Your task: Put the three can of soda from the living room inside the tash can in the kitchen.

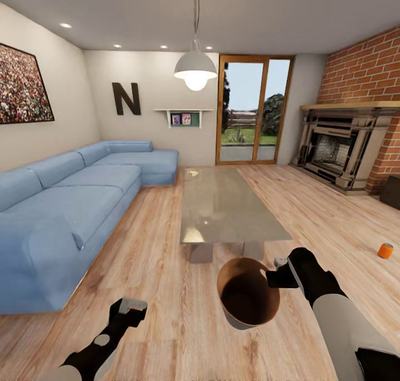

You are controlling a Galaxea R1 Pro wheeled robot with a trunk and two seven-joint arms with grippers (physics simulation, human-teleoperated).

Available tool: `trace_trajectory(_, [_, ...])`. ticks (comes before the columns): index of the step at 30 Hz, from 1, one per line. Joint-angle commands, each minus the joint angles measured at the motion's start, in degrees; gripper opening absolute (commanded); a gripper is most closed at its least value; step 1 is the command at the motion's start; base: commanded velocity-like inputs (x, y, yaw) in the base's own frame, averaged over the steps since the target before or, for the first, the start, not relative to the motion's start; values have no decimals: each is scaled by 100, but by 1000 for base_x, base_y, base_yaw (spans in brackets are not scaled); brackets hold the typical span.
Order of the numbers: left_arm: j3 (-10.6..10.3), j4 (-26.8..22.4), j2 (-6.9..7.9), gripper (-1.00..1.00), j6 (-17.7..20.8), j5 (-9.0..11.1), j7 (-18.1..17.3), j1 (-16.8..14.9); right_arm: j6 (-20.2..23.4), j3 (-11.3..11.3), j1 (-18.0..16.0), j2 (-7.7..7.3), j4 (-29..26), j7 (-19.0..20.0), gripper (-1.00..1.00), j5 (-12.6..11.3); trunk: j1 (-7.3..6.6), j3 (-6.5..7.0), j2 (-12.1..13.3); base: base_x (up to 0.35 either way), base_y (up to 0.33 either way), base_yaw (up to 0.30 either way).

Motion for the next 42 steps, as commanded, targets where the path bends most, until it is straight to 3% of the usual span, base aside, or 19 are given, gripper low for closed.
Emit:
trace_trajectory(1, [0,22,0,100,-54,0,1,11,22,-10,-4,1,-2,30,-100,-145,22,-17,-42,0,0,0])
trace_trajectory(10, [0,108,7,100,-266,-2,1,74,22,-10,-3,-6,-10,25,-100,-143,220,-179,-403,0,0,0])
trace_trajectory(34, [18,113,15,100,-279,1,-3,169,22,12,41,7,14,31,-100,-146,747,-610,-1366,0,0,0])
trace_trajectory(42, [12,113,12,100,-279,1,-3,170,22,40,36,9,301,48,-100,-155,923,-753,-1687,0,0,0])
